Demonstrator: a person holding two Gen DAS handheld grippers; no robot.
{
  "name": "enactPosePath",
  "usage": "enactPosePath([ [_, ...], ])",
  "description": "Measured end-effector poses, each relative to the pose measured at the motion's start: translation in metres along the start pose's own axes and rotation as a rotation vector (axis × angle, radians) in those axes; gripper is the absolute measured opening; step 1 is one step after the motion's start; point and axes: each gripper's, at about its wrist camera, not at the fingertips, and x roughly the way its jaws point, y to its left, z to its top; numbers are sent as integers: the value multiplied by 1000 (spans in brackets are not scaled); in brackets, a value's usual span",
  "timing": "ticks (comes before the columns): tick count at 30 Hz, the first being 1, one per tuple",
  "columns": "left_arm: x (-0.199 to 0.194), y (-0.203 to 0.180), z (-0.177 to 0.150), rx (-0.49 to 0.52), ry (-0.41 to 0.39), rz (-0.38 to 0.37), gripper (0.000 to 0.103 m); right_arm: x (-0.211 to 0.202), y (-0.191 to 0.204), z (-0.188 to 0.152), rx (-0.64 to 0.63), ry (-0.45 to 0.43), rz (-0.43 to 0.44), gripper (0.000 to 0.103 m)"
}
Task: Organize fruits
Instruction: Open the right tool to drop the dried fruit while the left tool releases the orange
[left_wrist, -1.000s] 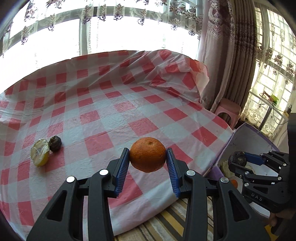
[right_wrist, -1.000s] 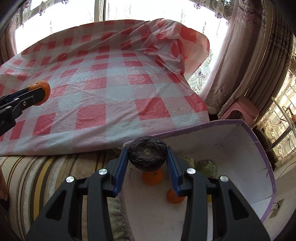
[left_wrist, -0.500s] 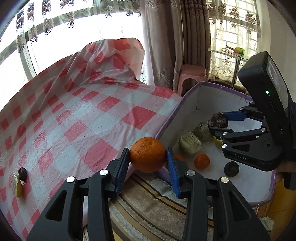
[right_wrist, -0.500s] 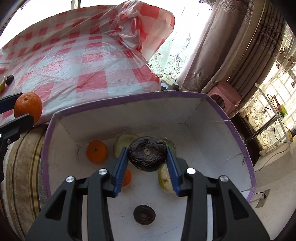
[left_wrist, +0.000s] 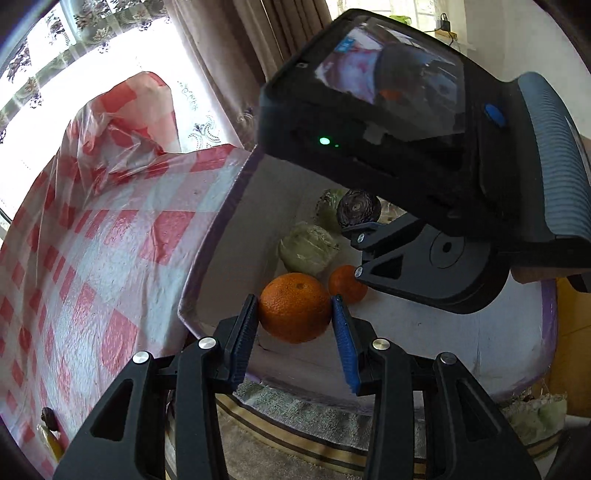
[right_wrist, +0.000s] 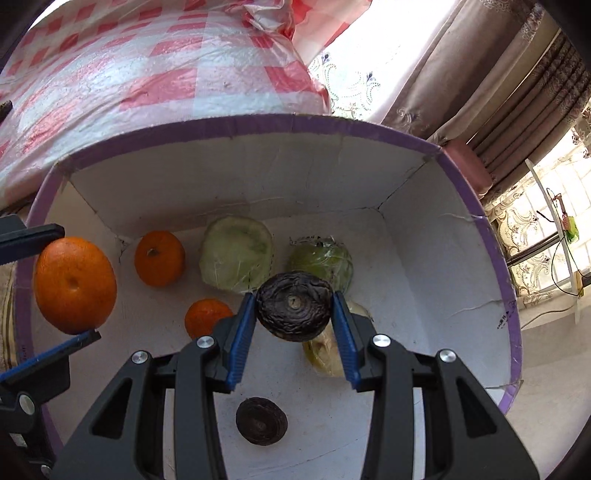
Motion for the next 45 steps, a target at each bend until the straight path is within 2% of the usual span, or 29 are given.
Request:
enactPosePath([
  [5,14,-14,4,71,50,-21,38,13,3,0,-33,56,-15,42],
  [11,32,-21,6,110,122,-62,38,30,8,-3,-74,145,-6,42],
  [20,52,-11,6,83,199,-170,38,46,16,2,-102,196,-5,42],
  [28,61,-4,2,71,203,-190,39,52,14,4,-108,202,-12,43],
  [36,72,2,6,74,214,-188,40,58,18,-2,-120,215,-22,51],
  [43,75,5,8,73,215,-183,45,58,18,-6,-116,223,-25,58],
  [45,84,-6,10,73,215,-182,46,59,17,-7,-115,223,-30,60],
])
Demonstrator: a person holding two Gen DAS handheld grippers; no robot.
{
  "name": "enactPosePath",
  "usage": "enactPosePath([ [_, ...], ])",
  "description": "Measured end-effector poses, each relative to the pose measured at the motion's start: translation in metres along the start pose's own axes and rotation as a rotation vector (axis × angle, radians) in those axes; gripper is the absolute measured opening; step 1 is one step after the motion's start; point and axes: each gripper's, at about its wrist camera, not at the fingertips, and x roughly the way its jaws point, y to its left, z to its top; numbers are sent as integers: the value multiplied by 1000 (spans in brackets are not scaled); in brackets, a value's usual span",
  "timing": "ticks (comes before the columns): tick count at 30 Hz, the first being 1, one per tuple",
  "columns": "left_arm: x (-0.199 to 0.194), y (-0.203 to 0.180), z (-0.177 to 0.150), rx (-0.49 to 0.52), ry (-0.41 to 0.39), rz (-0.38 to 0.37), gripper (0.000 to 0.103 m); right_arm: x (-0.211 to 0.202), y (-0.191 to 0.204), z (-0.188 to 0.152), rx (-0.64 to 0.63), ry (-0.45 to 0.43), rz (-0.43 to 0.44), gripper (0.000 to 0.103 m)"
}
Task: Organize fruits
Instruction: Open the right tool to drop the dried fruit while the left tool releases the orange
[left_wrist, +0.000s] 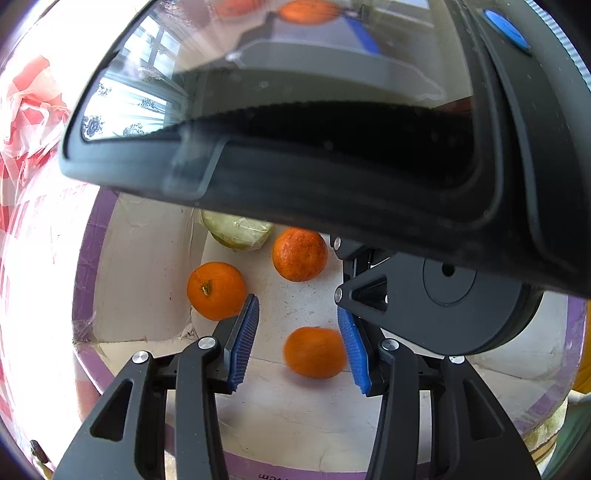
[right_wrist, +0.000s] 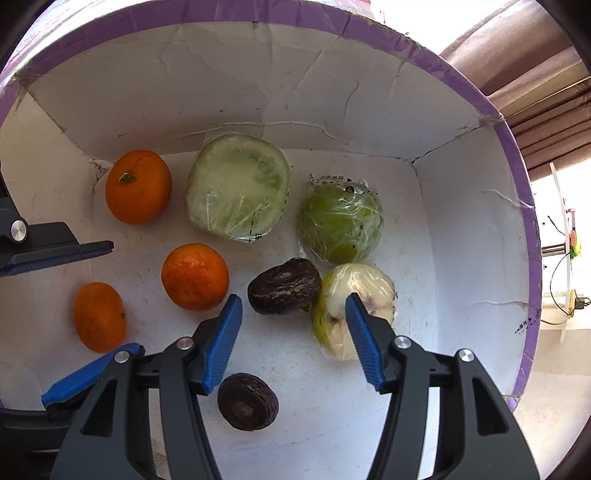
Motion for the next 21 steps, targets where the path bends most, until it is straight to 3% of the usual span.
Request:
enactPosePath([
  [12,-6,-5,-8,2,-30,12,50,-5,-13,-2,33,-36,-71,77],
  [21,-11,-1,-13,-8,-67,21,52,-23,-20,-1,41,-66,-104,81],
])
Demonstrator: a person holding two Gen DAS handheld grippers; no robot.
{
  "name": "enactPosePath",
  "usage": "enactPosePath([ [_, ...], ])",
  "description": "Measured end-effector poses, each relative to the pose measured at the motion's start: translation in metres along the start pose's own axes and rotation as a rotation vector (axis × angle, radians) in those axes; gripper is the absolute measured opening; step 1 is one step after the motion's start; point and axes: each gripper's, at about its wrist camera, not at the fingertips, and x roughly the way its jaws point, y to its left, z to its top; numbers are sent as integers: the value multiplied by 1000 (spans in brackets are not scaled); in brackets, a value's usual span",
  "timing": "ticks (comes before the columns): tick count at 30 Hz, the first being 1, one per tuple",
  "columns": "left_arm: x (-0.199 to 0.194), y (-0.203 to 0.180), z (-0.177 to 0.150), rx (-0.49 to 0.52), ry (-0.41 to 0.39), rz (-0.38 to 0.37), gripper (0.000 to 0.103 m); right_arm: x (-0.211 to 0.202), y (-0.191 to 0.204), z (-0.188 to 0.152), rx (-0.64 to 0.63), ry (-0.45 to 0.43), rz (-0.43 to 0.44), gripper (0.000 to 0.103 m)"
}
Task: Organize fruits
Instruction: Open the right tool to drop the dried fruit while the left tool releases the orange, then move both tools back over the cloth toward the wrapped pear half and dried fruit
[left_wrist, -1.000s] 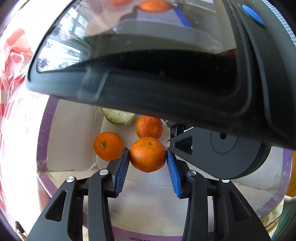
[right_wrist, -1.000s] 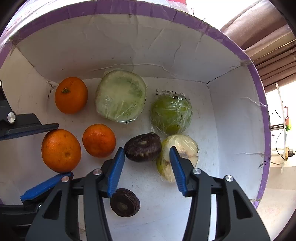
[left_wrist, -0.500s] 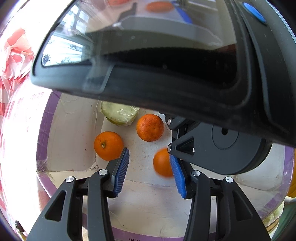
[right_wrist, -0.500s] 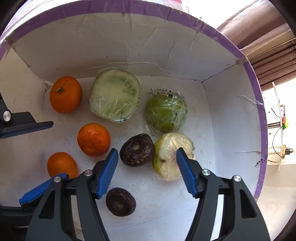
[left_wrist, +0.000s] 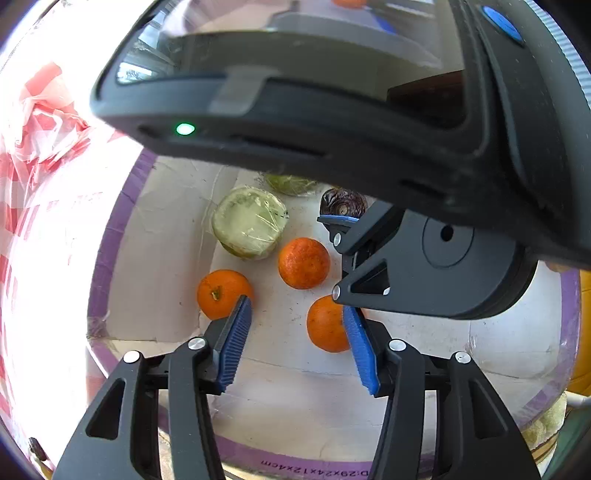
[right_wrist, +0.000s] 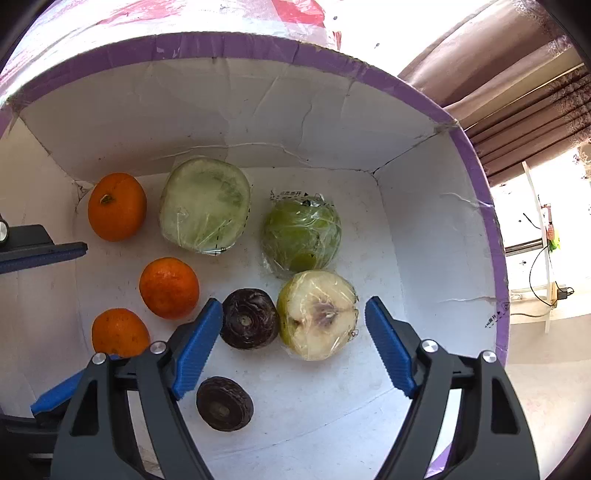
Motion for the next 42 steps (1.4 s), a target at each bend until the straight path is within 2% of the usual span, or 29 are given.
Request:
enactPosePath([
  [2,-3,0,-3,-3,-13,-2,53,-6,-1,0,-5,-7,-16,82],
  [3,-5,1,-3,-5,-21,-4,58,-9,-1,0,-6,-12,-30,82],
  [5,-13,-2,-4,4,-51,-22,77,-16,-5,0,7,-21,-40,86],
  [6,-18,-2,-5,4,-76,-17,90,-18,-6,0,8,-28,-42,88],
  [16,-40,9,-8,-55,-162,-42,91,-38,-9,0,22,-60,-29,89],
  [24,-79,18,-10,-131,-307,-31,91,-76,-35,0,163,-192,23,92],
  [29,-108,36,-20,-199,-402,46,91,-103,-51,1,248,-316,27,92],
  [37,-137,88,-48,-366,-490,143,91,-139,-68,5,380,-453,179,93],
  [42,-150,119,-72,-465,-512,195,91,-145,-56,11,413,-510,272,94],
])
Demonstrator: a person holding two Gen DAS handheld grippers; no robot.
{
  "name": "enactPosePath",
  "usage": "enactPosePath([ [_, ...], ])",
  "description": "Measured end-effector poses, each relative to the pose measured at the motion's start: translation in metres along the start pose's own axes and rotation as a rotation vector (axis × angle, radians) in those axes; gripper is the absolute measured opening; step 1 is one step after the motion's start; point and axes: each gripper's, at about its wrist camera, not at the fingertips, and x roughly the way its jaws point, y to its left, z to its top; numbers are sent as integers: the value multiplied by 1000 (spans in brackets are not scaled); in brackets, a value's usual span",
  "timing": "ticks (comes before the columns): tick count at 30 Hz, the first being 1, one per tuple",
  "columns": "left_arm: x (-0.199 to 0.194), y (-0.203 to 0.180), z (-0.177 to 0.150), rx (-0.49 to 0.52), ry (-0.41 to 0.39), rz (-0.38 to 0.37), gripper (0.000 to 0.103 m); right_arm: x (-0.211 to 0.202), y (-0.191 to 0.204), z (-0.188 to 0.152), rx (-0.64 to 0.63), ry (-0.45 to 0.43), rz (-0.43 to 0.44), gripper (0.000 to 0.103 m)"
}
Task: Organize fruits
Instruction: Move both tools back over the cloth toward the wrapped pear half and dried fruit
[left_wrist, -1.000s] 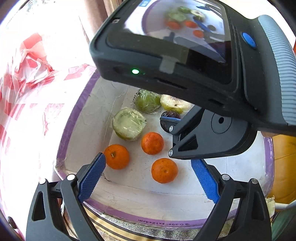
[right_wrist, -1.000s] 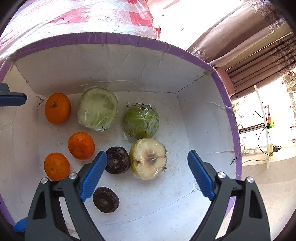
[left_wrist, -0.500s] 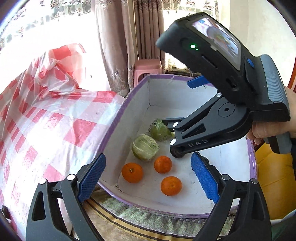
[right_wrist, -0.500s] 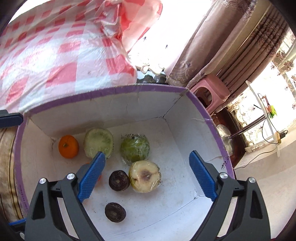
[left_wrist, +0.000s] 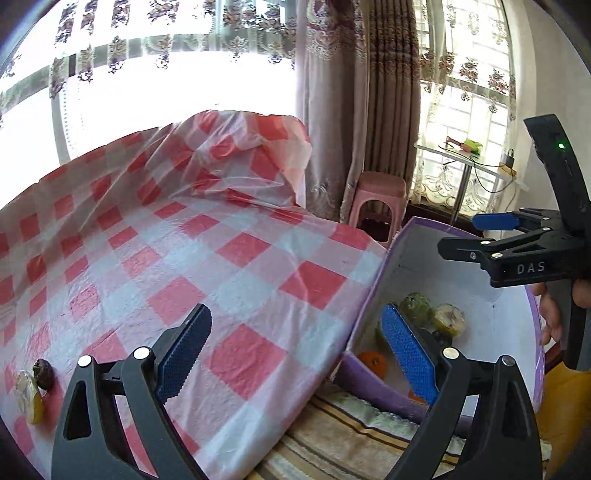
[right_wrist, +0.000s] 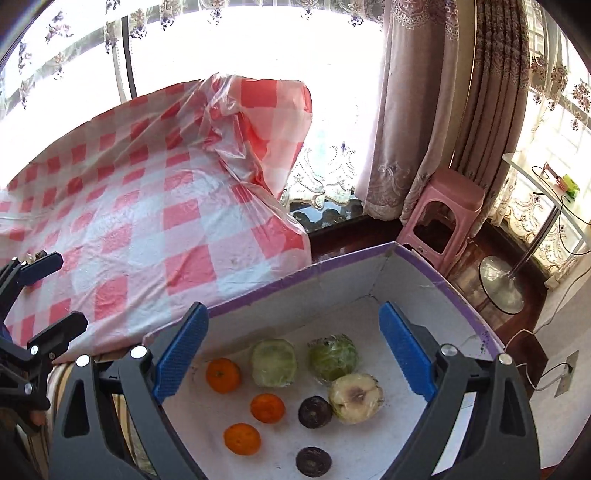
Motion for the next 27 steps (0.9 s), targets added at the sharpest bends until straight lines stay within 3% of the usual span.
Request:
enactPosePath([
  [9,-23,70,-10,-133,-42,139,91,0,41,3,18,-88,104,94],
  [15,-43,123,-22,-243,-55,256,91,6,83,10,-37,-107,101,97],
  [20,-58,172,-39,-340,-40,381,92,10,125,14,-93,-110,129,101],
  [27,-73,228,-71,-429,30,459,92,18,174,19,-127,-91,110,101],
])
